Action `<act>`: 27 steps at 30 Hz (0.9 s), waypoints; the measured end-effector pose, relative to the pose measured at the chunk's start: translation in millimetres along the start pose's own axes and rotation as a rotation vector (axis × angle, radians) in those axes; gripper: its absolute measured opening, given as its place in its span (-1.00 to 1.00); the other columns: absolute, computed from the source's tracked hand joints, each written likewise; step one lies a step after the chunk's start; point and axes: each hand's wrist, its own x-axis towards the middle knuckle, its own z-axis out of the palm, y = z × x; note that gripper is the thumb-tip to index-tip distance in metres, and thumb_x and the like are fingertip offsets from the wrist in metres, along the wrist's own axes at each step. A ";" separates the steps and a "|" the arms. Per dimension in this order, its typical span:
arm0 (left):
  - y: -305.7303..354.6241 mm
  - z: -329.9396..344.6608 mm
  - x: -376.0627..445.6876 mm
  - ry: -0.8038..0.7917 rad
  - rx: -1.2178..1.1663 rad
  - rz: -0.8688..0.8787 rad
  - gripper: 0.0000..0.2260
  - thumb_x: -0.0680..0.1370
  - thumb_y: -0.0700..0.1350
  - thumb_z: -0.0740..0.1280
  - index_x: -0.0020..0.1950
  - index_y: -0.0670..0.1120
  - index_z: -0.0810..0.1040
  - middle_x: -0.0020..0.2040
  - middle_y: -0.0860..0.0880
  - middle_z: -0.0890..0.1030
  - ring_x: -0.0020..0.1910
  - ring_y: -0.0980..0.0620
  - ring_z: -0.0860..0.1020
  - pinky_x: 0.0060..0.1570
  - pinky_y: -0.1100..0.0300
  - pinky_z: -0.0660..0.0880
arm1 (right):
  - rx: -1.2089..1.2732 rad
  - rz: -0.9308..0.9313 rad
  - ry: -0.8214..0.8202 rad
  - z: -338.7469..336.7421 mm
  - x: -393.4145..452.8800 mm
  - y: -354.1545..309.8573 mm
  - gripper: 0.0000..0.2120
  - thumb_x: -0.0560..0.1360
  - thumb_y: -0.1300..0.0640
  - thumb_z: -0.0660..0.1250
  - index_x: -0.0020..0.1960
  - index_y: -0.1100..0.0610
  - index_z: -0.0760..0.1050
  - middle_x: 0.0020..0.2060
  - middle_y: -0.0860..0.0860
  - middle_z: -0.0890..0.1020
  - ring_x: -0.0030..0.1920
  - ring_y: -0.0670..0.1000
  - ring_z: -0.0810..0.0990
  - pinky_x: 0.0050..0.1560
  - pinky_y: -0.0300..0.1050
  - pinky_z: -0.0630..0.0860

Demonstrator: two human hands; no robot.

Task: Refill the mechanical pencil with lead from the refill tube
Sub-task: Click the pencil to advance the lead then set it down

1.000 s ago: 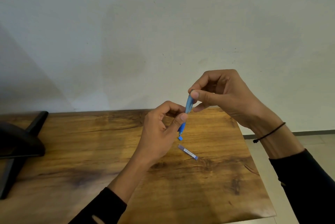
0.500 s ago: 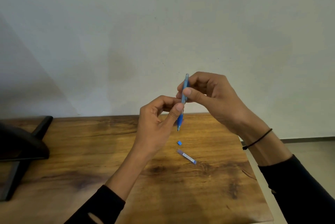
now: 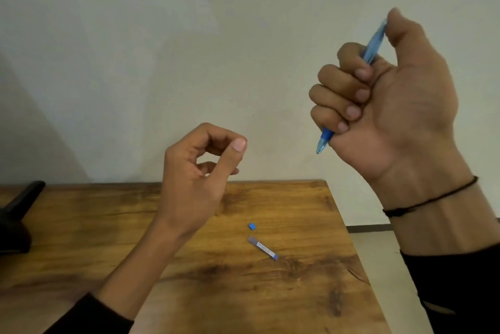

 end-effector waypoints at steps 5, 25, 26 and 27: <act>8.9 -2.1 -1.1 -0.010 0.023 0.018 -0.78 0.58 0.07 0.42 -0.01 -0.07 0.70 -0.11 0.00 0.72 -0.12 -0.05 0.69 -0.20 -0.08 0.73 | 0.032 0.025 0.096 11.3 -1.0 6.9 -0.48 0.64 -0.21 0.05 -0.39 0.05 0.11 -0.52 -0.05 0.09 -0.47 -0.03 -0.02 -0.48 -0.13 -0.01; 4.5 -16.1 -2.7 -0.094 0.009 0.031 -0.85 0.51 -0.03 0.50 0.07 0.04 0.72 -0.10 0.02 0.70 -0.06 0.01 0.65 -0.09 -0.36 0.69 | -0.058 0.061 0.162 22.3 5.9 14.9 -0.47 0.64 -0.20 0.07 -0.40 0.06 0.13 -0.53 -0.05 0.12 -0.45 -0.01 -0.03 -0.49 -0.16 0.01; 4.7 -15.8 -2.1 -0.100 0.010 0.032 -0.86 0.51 -0.04 0.50 0.07 0.04 0.71 -0.09 0.02 0.70 -0.05 0.02 0.66 -0.09 -0.35 0.69 | -0.061 0.063 0.163 22.2 6.0 14.6 -0.47 0.64 -0.21 0.07 -0.40 0.06 0.13 -0.53 -0.05 0.12 -0.45 -0.01 -0.02 -0.49 -0.15 0.01; 4.5 -15.7 -1.5 -0.104 0.009 0.032 -0.86 0.52 -0.06 0.50 0.07 0.04 0.71 -0.09 0.01 0.70 -0.05 0.01 0.66 -0.08 -0.35 0.69 | -0.062 0.066 0.162 22.5 6.1 14.4 -0.46 0.64 -0.22 0.07 -0.40 0.06 0.14 -0.53 -0.05 0.13 -0.46 -0.02 -0.02 -0.49 -0.15 0.01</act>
